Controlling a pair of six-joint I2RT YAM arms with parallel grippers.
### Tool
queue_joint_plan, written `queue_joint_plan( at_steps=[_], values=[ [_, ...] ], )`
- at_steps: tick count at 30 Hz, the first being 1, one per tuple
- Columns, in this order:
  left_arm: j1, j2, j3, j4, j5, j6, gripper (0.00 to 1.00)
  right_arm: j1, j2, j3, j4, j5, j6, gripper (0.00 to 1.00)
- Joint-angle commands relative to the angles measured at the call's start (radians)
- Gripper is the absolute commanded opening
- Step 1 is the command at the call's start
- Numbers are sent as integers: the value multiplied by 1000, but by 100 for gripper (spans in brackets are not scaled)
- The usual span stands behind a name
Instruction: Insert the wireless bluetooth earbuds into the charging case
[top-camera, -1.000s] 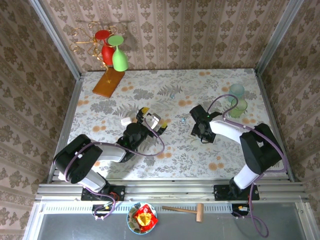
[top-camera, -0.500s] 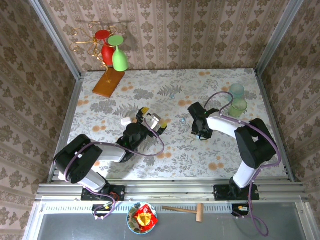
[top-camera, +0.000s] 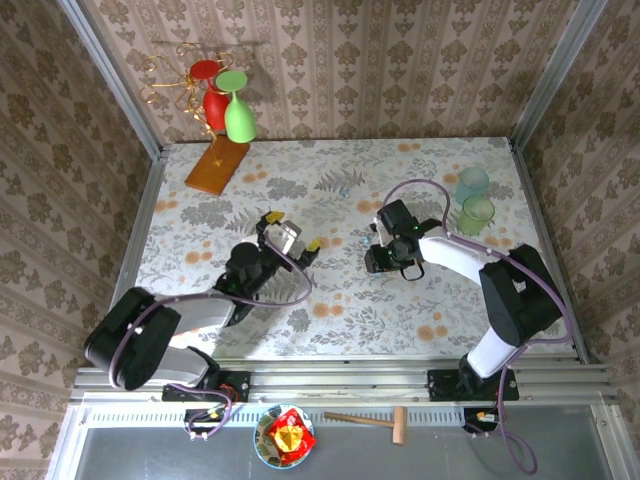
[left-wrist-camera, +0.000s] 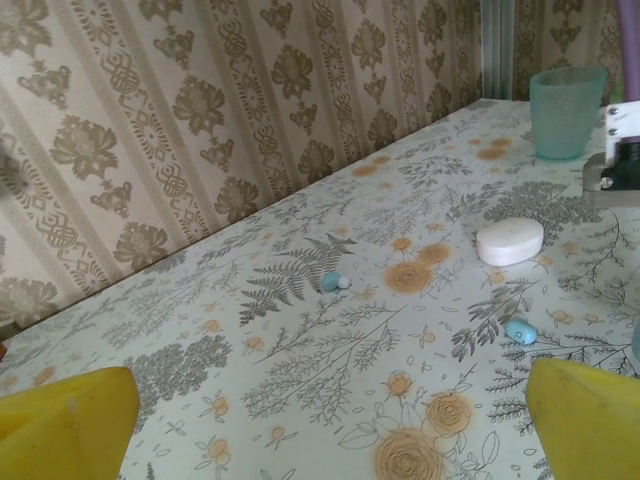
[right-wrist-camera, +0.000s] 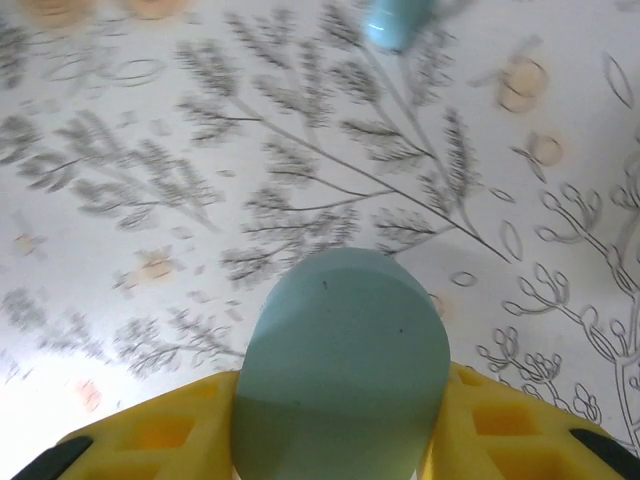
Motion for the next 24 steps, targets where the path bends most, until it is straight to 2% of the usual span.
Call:
queue_joint_plan(
  at_steps=[1, 7, 11, 14, 16, 18, 19, 24],
  values=[
    [24, -80, -28, -98, 87, -47, 100, -2, 19, 62, -42, -41, -164, 36],
    [46, -155, -34, -185, 102, -30, 100, 36, 77, 91, -48, -72, -232, 37],
    [81, -158, -42, -190, 159, -59, 100, 74, 40, 46, 18, -130, -317, 38],
    [133, -181, -40, -217, 269, -108, 100, 84, -6, 30, 15, -204, -414, 39],
    [171, -218, -10, -309, 364, -126, 100, 86, -40, 22, 2, -247, -478, 38],
    [171, -257, 13, -382, 420, -121, 100, 86, -63, 31, -22, -272, -523, 38],
    [202, -278, 21, -407, 445, -120, 100, 86, -74, 38, -36, -285, -544, 38],
    [205, -301, 19, -369, 548, -122, 100, 86, -108, 81, -84, -362, -601, 35]
  ],
)
